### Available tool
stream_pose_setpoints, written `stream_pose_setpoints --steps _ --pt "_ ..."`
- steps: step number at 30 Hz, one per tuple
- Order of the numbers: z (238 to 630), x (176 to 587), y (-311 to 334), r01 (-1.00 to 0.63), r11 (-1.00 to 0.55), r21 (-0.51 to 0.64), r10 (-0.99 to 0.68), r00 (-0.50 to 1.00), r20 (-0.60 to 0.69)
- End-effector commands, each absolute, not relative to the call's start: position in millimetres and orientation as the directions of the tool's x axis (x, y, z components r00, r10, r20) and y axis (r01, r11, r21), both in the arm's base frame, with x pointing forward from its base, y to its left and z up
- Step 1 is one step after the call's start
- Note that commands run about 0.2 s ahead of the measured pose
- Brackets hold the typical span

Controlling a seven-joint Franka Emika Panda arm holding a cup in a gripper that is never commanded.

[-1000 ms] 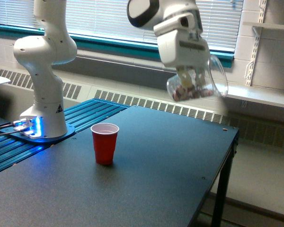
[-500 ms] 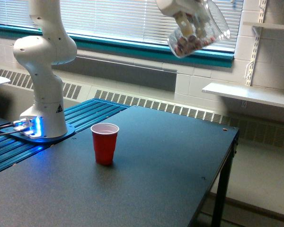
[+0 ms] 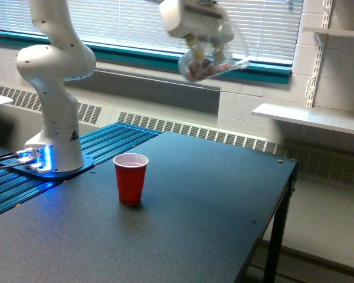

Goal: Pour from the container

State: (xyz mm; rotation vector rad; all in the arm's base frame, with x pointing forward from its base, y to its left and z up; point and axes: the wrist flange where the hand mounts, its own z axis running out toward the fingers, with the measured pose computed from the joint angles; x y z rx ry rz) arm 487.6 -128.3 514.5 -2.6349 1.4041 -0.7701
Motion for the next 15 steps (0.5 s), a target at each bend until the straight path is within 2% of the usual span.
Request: stream_pose_setpoints --steps 1,9,15 --pt "519.1 457.3 -104.0 -0.783 -0.547 -0.295 -0.816 0.42 0.397" --pt "510.7 418.5 -81.8 -0.802 -0.509 -0.313 -0.845 0.396 0.36" --pt "490.4 398.0 -64.8 -0.805 -0.528 -0.271 -0.838 0.442 0.319"
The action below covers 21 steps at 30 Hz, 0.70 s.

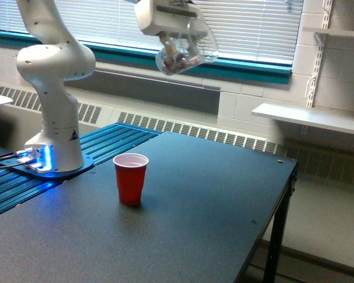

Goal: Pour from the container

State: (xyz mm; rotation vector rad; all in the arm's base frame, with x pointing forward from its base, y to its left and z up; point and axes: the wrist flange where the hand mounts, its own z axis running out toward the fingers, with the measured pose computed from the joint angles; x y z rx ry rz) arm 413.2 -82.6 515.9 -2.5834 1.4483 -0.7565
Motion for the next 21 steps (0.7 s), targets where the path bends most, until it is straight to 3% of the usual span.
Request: stream_pose_setpoints --steps 1,21 --pt "487.2 395.3 -63.2 -0.807 -0.529 -0.263 -0.838 0.449 0.31" --pt "448.6 334.2 -8.6 -0.794 -0.573 -0.2 -0.819 0.55 0.162"
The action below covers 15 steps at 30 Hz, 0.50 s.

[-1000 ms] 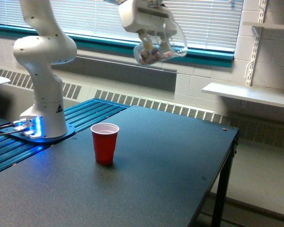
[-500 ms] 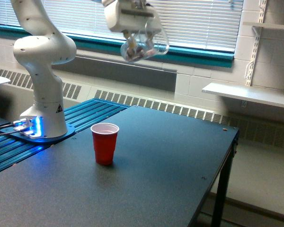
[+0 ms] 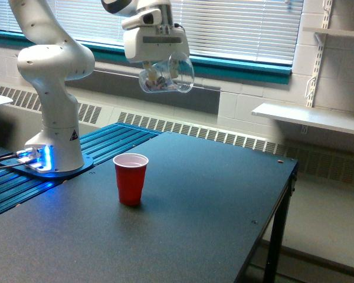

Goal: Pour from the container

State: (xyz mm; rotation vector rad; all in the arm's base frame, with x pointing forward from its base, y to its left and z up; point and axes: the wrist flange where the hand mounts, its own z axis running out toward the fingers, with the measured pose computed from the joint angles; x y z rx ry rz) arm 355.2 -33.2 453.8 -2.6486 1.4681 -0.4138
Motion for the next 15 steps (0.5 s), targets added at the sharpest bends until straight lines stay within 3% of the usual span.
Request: stream_pose_setpoints --steps 1,15 --pt "446.3 329.5 -5.5 -0.793 -0.575 -0.2 -0.818 0.555 0.149" --pt "423.5 287.4 -9.9 -0.806 -0.575 -0.141 -0.815 0.579 0.013"
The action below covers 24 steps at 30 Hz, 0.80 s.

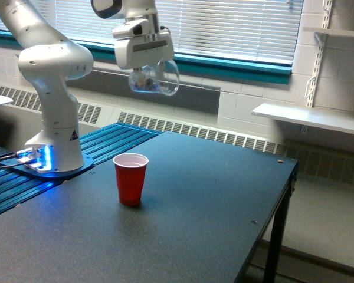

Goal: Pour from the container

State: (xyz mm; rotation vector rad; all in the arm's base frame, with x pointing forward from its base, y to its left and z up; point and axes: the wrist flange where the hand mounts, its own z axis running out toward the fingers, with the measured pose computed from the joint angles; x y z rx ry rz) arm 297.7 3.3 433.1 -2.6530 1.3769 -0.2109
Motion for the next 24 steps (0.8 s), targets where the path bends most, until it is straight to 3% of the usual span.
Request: stream_pose_setpoints --steps 1,12,24 --pt "424.0 286.5 -15.3 -0.82 -0.555 -0.139 -0.829 0.56 0.004" --pt "423.9 276.5 -52.2 -0.882 -0.47 -0.032 -0.883 0.47 -0.002" --pt "398.7 268.9 -53.8 -0.869 -0.485 0.094 -0.874 0.479 -0.083"
